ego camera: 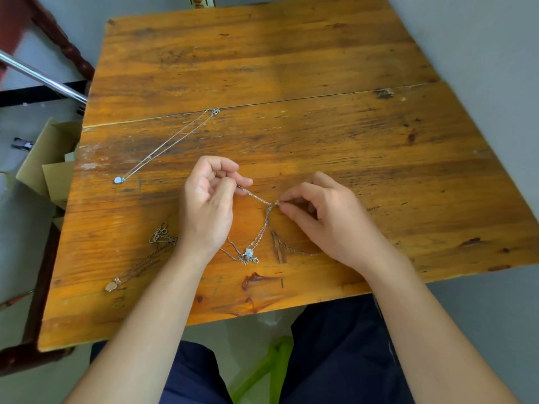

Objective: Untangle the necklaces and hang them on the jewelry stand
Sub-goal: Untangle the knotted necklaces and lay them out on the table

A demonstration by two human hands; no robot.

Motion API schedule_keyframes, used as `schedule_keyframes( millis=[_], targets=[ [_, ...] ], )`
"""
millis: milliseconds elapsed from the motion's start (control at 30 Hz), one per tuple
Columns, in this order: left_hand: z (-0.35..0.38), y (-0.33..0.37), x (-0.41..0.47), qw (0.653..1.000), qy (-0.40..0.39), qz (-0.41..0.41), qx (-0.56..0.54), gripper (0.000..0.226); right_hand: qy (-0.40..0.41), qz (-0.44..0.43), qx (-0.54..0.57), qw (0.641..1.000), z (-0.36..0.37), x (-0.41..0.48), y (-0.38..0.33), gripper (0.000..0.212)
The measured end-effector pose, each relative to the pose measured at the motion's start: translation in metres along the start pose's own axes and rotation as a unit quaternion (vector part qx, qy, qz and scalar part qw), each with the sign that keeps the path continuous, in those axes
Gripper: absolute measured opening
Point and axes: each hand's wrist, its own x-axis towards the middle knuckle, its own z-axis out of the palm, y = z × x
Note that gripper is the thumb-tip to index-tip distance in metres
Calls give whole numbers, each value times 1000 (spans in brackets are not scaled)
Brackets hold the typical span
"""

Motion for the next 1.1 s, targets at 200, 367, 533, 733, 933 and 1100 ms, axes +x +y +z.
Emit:
schedule_keyframes(
  millis=[200, 367, 533, 733, 933, 1100],
  targets=[
    [18, -2, 5, 998, -36, 9, 48, 22, 42, 20, -19, 999, -9, -7, 15, 21],
    [21, -9, -1, 978, -53, 95, 180, 21, 108, 20, -30, 994, -1, -10, 25, 19],
    [13, -11, -10, 942, -90, 157, 282, 18, 129, 12, -34, 991, 4, -12, 28, 20],
    [-6, -12, -23, 879, -168, 184, 406, 29, 132, 5, -44, 990, 5, -12, 29, 21],
    [-11, -11, -30, 867, -185, 203, 416, 23, 135, 10, -43, 990, 5, -12, 29, 22],
    [-15, -14, -32, 877, -191, 219, 383, 13, 117, 5, 0, 993, 2, -14, 29, 17]
  ],
)
